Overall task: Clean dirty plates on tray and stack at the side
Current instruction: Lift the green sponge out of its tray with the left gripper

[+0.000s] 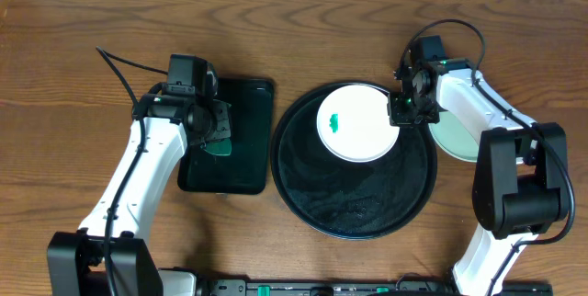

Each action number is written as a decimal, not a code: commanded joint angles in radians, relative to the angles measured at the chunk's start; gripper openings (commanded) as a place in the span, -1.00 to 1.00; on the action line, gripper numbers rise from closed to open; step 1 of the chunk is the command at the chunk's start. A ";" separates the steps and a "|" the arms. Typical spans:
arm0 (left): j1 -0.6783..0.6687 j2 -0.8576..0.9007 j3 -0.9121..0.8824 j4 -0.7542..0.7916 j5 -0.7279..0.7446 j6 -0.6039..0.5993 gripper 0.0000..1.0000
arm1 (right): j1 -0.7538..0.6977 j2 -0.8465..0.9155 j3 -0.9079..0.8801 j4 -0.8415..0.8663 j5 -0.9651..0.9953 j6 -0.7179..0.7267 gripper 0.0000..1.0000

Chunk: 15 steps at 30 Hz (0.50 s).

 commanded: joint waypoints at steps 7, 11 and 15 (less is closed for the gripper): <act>-0.002 -0.011 -0.008 0.027 0.006 0.006 -0.85 | 0.006 0.000 -0.003 0.003 -0.013 -0.003 -0.37; -0.002 -0.011 -0.008 0.029 0.006 0.006 -0.86 | 0.006 0.000 -0.003 0.005 -0.012 -0.003 -0.34; -0.002 -0.011 -0.008 0.047 0.006 0.006 -0.85 | 0.005 0.000 -0.003 0.005 -0.012 -0.003 -0.34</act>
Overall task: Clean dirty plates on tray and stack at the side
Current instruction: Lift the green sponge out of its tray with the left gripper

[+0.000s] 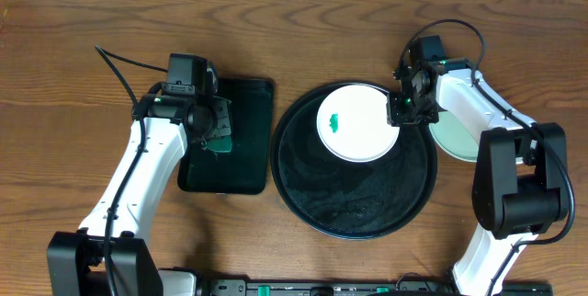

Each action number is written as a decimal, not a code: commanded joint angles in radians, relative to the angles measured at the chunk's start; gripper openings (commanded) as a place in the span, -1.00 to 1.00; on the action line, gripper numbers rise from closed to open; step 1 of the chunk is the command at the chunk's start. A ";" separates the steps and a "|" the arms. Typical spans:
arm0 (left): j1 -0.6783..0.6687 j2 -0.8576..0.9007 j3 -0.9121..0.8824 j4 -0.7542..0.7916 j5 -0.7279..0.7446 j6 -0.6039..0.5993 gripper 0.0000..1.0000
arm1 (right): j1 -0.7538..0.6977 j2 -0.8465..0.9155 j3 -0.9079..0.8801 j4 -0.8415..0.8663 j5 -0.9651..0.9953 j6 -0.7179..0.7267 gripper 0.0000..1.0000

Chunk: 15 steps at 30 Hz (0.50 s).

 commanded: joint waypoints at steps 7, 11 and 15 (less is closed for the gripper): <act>-0.002 -0.011 -0.007 0.029 0.006 0.006 -0.85 | 0.005 0.000 -0.003 0.005 -0.006 0.000 -0.35; -0.002 -0.011 -0.008 0.026 0.006 0.006 -0.85 | 0.005 0.000 -0.003 0.006 -0.006 0.000 -0.36; -0.002 -0.011 -0.008 0.026 0.006 0.006 -0.85 | 0.005 0.000 -0.003 0.010 -0.006 0.000 -0.54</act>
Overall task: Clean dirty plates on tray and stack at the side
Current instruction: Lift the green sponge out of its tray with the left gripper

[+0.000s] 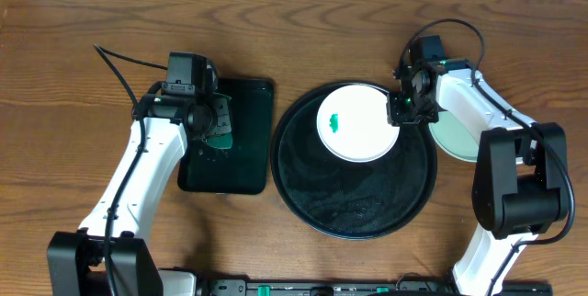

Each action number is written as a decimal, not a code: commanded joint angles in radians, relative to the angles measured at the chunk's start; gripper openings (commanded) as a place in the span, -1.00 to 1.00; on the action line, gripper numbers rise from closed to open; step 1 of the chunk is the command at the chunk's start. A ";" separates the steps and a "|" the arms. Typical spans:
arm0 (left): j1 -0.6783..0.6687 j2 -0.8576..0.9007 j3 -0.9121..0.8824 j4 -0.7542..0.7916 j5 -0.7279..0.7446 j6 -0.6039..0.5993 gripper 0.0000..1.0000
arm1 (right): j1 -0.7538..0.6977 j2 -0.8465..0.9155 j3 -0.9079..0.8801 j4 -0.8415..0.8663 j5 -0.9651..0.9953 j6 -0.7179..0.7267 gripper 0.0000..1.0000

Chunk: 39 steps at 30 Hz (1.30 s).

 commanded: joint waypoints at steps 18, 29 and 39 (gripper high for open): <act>-0.002 -0.011 -0.023 0.006 0.006 0.006 -0.86 | 0.014 0.000 -0.003 0.003 -0.010 0.002 -0.98; -0.002 -0.011 -0.023 0.012 0.006 0.001 -0.85 | 0.029 0.000 -0.003 -0.011 -0.039 0.002 -0.97; -0.001 0.007 0.053 -0.052 -0.040 -0.037 -0.85 | 0.030 0.000 -0.003 -0.004 -0.039 0.010 -0.98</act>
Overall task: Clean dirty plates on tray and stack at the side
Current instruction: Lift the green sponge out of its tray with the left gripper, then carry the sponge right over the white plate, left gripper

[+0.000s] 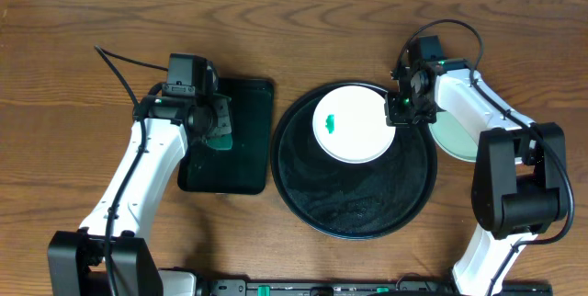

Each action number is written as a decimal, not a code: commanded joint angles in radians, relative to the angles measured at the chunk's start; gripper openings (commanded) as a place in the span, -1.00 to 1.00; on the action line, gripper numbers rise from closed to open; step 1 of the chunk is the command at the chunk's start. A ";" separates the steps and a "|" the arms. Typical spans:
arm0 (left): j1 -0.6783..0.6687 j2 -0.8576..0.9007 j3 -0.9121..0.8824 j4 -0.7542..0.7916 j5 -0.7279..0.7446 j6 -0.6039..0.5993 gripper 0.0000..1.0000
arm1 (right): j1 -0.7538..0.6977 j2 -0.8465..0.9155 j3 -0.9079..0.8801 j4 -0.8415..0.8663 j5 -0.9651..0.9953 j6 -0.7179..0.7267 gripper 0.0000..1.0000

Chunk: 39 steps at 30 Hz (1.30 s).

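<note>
A white plate with a green smear lies in the upper part of the round black tray. My right gripper sits at the plate's right rim, seemingly shut on it. A pale green plate rests on the table right of the tray, partly under the right arm. Over the black rectangular tray on the left, my left gripper is down on a green sponge; whether the jaws grip it is hidden.
The wooden table stretches to a white wall edge at the back. A black cable trails from the left arm across the table. Both arm bases stand at the front edge.
The white plate has shifted slightly left and up with my right gripper at its rim. The left gripper has barely moved over the sponge.
Through all moments my left gripper stayed on the sponge in the rectangular tray, shifting only slightly. My right gripper stayed at the white plate's right rim, and the plate has now been nudged a little to the left.
</note>
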 commanded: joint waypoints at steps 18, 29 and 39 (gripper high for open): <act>-0.002 0.285 0.288 -0.301 -0.020 -0.032 -0.86 | 0.022 0.000 -0.003 0.002 -0.016 0.008 -0.90; -0.003 0.304 0.270 -0.236 -0.020 -0.032 -0.85 | 0.022 0.000 -0.003 0.002 -0.016 0.008 -0.73; -0.002 0.304 0.219 -0.189 -0.020 -0.032 -0.86 | 0.022 0.000 -0.003 0.002 -0.042 0.008 -0.97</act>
